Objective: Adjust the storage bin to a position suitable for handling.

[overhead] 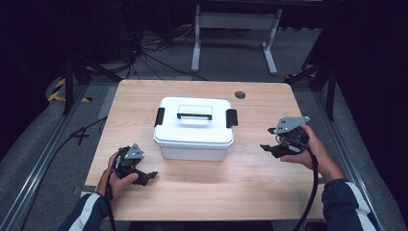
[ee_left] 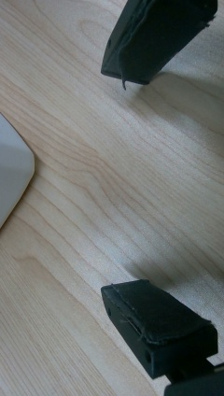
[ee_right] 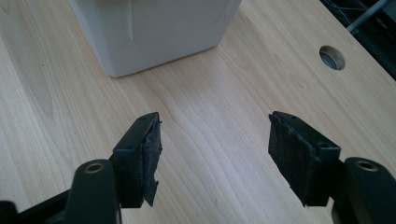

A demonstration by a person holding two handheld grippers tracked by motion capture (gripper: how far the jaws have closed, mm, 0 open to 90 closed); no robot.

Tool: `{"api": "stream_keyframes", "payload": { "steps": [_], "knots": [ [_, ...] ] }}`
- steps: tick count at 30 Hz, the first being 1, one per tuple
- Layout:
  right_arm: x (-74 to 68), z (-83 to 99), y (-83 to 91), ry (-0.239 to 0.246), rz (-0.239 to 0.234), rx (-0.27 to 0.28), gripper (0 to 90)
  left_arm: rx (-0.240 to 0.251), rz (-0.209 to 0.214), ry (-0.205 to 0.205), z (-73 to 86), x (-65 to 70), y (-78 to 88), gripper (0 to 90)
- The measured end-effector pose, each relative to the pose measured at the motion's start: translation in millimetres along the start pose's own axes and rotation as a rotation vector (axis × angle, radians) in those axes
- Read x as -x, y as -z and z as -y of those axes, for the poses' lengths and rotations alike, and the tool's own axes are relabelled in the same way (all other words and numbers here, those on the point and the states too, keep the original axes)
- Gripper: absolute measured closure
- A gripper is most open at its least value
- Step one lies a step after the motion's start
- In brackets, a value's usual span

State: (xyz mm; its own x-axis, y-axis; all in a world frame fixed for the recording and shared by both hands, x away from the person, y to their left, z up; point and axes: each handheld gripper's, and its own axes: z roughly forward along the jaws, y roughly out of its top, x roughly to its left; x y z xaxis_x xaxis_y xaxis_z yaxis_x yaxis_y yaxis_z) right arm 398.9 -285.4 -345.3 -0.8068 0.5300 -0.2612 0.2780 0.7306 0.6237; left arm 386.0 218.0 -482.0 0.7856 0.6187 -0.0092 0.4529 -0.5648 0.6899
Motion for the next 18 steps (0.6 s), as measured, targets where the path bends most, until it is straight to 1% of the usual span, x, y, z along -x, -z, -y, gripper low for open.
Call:
{"api": "stream_keyframes", "payload": {
  "steps": [2,3,7,8,9,10,11,14,18],
  "knots": [
    [0.7,-7.5,0.6,0.011,-0.001,0.002,35.4,0.0,0.0,0.001,0.0,0.1,0.0,0.4],
    [0.7,-7.5,0.6,0.011,-0.001,0.002,35.4,0.0,0.0,0.001,0.0,0.1,0.0,0.4],
    [1.8,-19.2,2.8,0.038,0.0,0.009,35.3,0.0,0.0,0.0,0.0,0.0,0.0,0.4],
    [1.9,-25.8,3.9,0.05,-0.002,0.011,35.5,0.0,0.0,0.0,0.0,0.0,0.0,0.4],
    [1.9,-25.8,3.9,0.05,-0.002,0.011,35.5,0.0,0.0,0.0,0.0,0.0,0.0,0.4],
    [2.0,-31.2,4.4,0.067,-0.006,0.006,35.8,0.0,0.0,0.0,0.0,0.0,0.0,0.4],
    [2.0,-31.2,4.4,0.067,-0.006,0.006,35.8,0.0,0.0,0.0,0.0,0.0,0.0,0.4],
    [1.9,-42.0,5.1,0.097,-0.008,0.007,37.2,0.0,0.0,0.0,0.0,0.0,0.0,0.4],
    [0.6,-54.9,3.8,0.126,-0.011,0.0,37.8,0.0,0.0,0.0,0.0,0.0,0.0,0.4]
  ]
}}
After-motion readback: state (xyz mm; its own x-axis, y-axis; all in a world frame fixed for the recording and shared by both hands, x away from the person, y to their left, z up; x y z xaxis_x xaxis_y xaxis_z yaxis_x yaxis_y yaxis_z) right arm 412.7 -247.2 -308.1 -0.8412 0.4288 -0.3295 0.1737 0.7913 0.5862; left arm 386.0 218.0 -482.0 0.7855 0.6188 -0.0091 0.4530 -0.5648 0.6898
